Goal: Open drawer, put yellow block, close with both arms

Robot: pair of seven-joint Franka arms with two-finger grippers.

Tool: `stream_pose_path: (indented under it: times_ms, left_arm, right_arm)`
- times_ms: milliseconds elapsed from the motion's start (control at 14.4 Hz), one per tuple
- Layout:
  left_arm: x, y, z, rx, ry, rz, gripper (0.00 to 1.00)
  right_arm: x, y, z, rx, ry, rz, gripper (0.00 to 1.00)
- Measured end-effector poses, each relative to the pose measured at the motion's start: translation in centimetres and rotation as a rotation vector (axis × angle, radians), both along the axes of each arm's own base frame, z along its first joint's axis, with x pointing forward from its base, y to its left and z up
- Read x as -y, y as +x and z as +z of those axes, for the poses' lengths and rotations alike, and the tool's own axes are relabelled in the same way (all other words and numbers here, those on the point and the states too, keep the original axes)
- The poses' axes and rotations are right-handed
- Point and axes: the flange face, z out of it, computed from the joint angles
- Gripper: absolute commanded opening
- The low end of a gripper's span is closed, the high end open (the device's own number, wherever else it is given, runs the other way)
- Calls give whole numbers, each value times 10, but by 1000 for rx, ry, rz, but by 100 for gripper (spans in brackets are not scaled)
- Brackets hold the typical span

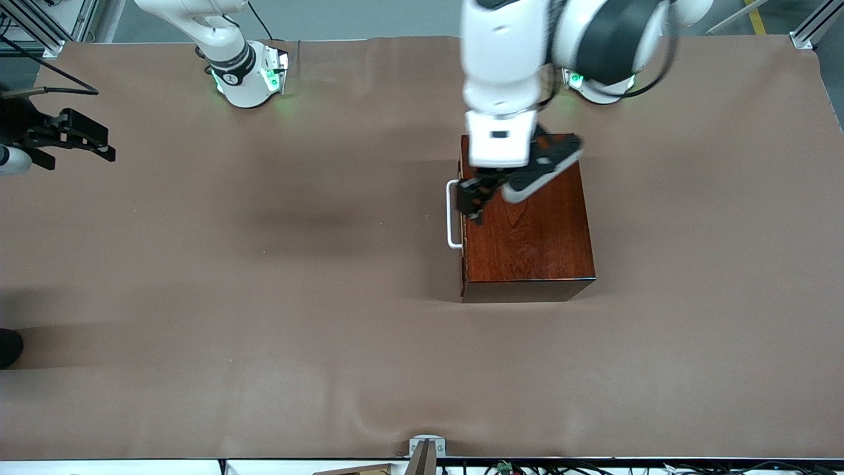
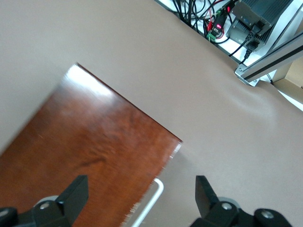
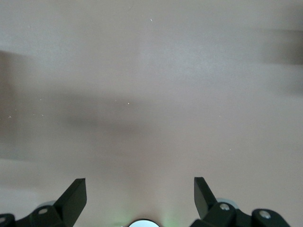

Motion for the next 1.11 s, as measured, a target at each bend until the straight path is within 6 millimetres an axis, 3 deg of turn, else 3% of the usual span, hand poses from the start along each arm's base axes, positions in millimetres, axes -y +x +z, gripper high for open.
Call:
stream_pose_path:
  times_ms: [208, 556, 1111]
  left_arm:
    - [-58, -5, 21, -26, 24, -104, 100]
    - [-152, -12, 33, -71, 74, -268, 100]
    - [-252, 5, 43, -111, 100, -501, 100]
  right_arm:
    - [0, -1, 1, 0, 0, -1, 100]
    - [1, -1, 1, 0, 0, -2, 100]
    - [1, -1, 1, 0, -1, -2, 100]
